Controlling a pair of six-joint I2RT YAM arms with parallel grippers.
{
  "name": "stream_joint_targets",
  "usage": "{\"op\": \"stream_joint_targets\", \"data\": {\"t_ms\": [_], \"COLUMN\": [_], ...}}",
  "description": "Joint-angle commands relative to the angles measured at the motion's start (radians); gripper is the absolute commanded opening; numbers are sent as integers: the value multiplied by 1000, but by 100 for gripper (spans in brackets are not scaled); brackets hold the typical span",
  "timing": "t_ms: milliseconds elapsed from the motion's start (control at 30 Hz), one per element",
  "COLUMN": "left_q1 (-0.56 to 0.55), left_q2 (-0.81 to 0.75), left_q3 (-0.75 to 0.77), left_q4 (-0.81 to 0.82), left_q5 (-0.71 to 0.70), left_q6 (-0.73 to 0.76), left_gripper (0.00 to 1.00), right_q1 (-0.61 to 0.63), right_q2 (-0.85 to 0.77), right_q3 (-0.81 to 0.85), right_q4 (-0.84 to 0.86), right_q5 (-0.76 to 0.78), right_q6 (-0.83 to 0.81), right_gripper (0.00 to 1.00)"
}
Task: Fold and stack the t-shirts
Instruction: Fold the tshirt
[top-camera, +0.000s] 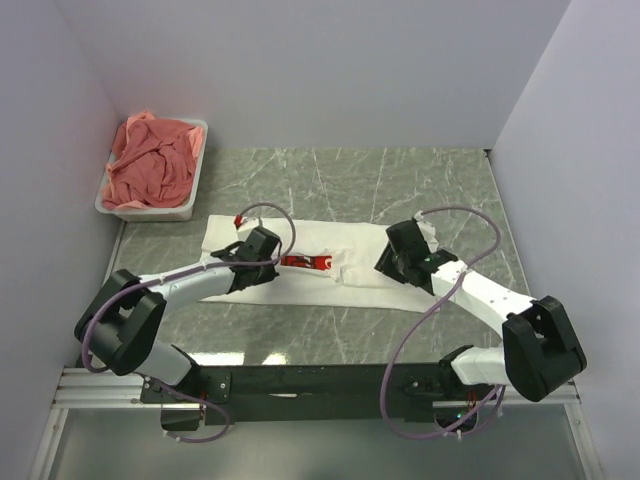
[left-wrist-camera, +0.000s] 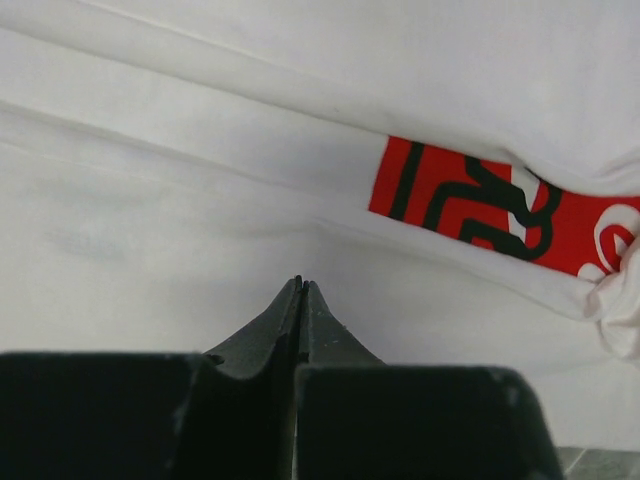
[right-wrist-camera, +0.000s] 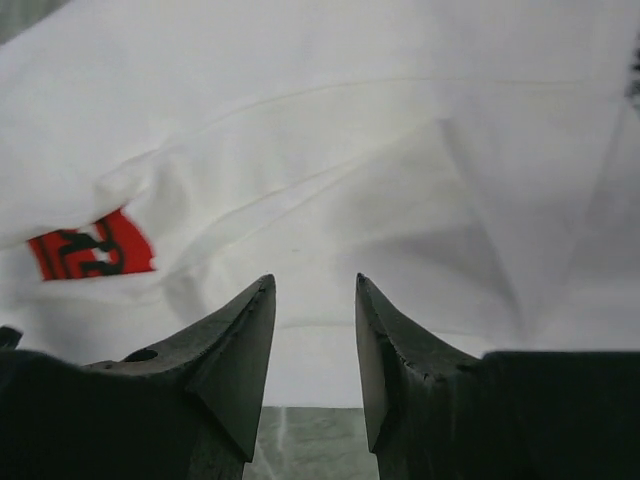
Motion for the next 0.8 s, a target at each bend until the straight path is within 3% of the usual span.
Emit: {"op": "stream_joint_targets", "data": {"t_ms": [0, 333, 767], "left_q1": [-56, -151, -310], "left_q2": [31, 117, 181], "left_q3": [12, 18, 95], "left_q4": [30, 18, -4], "left_q5": [-39, -37, 38], "left_q6": [7, 12, -65], "left_gripper": [5, 5, 5], "right_q1": [-63, -168, -223], "right_q2": [0, 169, 589], "right_q3": [-50, -61, 493], "right_q4": [38, 117, -136], "right_q5": [-9, -43, -46], "right_q6": [23, -12, -237], "right_gripper": [45, 46, 46]}}
